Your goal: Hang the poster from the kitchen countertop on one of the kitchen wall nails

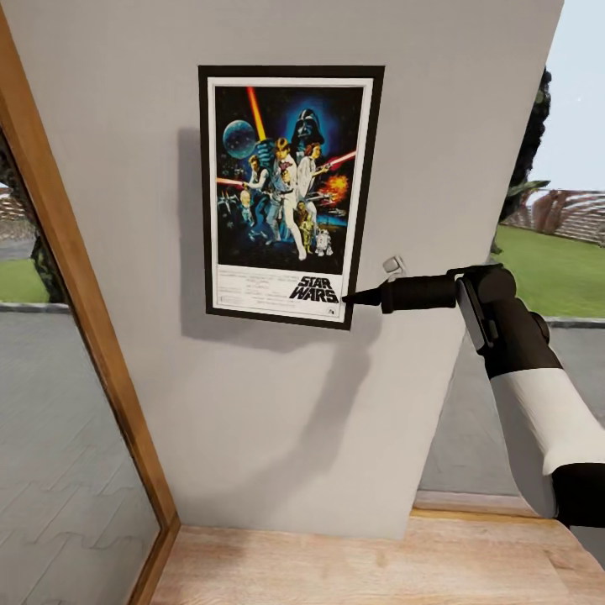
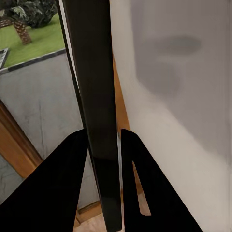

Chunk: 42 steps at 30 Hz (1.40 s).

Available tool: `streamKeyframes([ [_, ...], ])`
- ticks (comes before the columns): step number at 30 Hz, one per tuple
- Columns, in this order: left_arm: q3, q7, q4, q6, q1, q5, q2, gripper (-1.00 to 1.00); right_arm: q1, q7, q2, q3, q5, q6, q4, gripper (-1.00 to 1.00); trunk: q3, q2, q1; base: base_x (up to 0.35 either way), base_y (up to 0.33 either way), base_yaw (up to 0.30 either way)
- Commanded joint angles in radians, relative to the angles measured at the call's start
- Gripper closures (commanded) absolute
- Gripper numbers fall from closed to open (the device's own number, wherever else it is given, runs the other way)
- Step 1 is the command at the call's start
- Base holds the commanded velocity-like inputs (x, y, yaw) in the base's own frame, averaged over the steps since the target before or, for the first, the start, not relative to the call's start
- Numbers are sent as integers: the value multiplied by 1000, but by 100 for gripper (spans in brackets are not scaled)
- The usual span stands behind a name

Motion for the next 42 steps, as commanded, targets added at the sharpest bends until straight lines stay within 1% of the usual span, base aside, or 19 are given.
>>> streamKeyframes([
  [1, -4, -3, 1, -5, -1, 4, 0, -100, -1, 3, -1, 1, -1, 9, -1, 100, -2, -2, 1, 26, 0, 0],
  [11, -4, -3, 1, -5, -1, 4, 0, -100, -1, 3, -1, 2, -1, 9, -2, 100, -2, -2, 1, 6, 0, 0],
  [18, -4, -3, 1, -5, -1, 4, 0, -100, -1, 3, -1, 2, -1, 9, -2, 100, -2, -2, 1, 187, 0, 0],
  [28, -4, -3, 1, -5, -1, 4, 1, -100, -1, 3, -1, 2, -1, 9, -2, 100, -2, -2, 1, 34, 0, 0],
  [34, -4, -3, 1, -5, -1, 4, 1, -100, -1, 3, -1, 2, -1, 9, -2, 100, -2, -2, 1, 169, 0, 0],
  [42, -4, -3, 1, -5, -2, 4, 1, -100, -1, 3, -1, 2, -1, 9, -2, 100, -2, -2, 1, 28, 0, 0],
])
